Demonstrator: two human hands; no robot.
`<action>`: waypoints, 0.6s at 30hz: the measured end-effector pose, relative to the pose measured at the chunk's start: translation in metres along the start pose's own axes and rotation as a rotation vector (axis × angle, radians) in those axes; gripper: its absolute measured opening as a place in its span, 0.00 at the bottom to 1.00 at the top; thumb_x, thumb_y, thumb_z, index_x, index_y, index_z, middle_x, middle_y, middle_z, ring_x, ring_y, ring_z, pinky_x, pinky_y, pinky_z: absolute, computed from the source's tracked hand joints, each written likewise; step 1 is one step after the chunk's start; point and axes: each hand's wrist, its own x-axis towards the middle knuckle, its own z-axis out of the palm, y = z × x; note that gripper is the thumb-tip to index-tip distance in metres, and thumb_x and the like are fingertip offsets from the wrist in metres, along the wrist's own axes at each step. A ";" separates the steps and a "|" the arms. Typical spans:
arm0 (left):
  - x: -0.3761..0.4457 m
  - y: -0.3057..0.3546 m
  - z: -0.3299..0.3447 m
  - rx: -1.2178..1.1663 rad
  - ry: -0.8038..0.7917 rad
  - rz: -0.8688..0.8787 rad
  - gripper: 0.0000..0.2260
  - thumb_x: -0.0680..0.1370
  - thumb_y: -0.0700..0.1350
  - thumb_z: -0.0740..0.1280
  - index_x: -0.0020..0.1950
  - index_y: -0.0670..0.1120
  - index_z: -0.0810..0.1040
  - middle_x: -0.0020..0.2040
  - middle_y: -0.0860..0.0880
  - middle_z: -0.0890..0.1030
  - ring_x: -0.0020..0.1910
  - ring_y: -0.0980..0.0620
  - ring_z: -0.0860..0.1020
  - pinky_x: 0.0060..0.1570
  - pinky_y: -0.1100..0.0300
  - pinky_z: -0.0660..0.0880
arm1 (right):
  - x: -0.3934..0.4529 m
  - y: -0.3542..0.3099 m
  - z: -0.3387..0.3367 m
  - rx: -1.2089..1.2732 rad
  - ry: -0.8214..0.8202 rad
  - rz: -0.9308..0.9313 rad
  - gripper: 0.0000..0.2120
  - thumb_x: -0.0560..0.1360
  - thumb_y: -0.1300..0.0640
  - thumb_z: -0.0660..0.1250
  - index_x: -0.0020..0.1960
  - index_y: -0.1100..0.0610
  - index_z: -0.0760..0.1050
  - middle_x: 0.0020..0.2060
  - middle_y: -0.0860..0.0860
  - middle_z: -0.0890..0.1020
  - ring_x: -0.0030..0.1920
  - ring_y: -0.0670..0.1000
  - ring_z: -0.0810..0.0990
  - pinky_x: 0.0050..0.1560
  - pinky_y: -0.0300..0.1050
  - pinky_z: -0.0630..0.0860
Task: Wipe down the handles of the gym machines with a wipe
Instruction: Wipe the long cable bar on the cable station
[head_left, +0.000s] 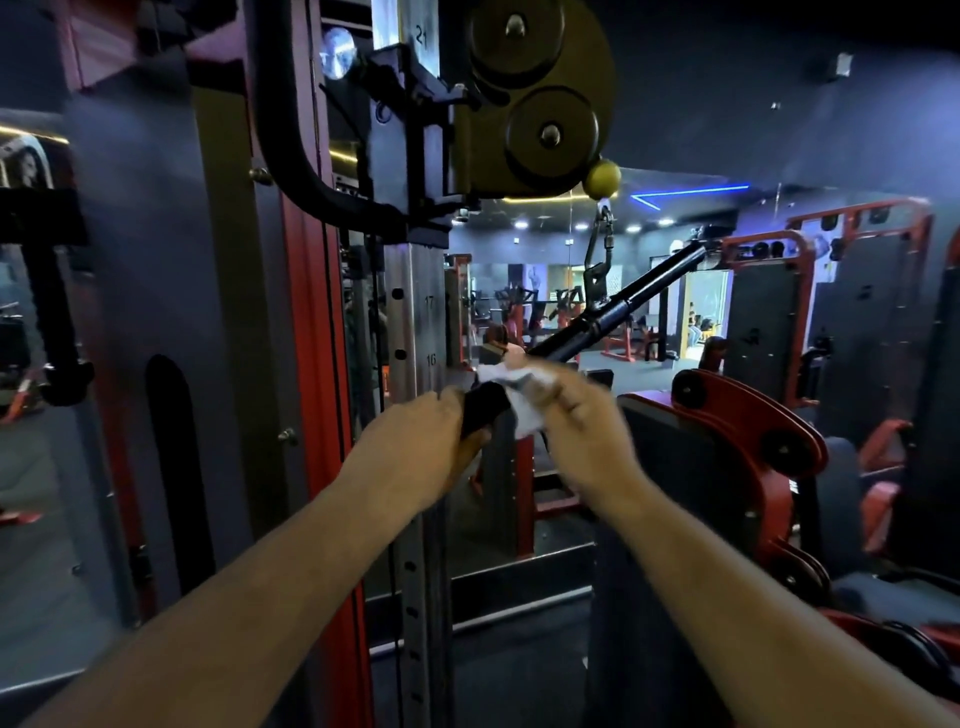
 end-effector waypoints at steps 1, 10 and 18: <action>0.000 0.002 0.000 -0.005 0.005 -0.003 0.18 0.84 0.60 0.61 0.65 0.48 0.70 0.50 0.51 0.77 0.41 0.53 0.74 0.40 0.58 0.72 | 0.012 0.004 -0.015 0.067 0.133 0.056 0.13 0.84 0.58 0.60 0.62 0.46 0.80 0.51 0.41 0.83 0.43 0.33 0.79 0.40 0.29 0.75; 0.009 0.019 0.017 0.007 0.026 0.015 0.19 0.84 0.62 0.59 0.66 0.48 0.69 0.52 0.49 0.79 0.42 0.51 0.78 0.42 0.56 0.78 | 0.068 0.054 -0.032 -0.579 0.238 0.057 0.16 0.84 0.61 0.58 0.69 0.51 0.74 0.64 0.55 0.80 0.41 0.46 0.81 0.36 0.31 0.73; 0.010 0.005 0.038 -0.115 0.030 -0.009 0.12 0.83 0.53 0.64 0.64 0.50 0.72 0.48 0.52 0.80 0.37 0.53 0.77 0.38 0.61 0.71 | -0.017 0.025 0.036 0.022 -0.040 -0.074 0.15 0.85 0.55 0.60 0.65 0.39 0.76 0.63 0.40 0.81 0.64 0.38 0.77 0.64 0.34 0.74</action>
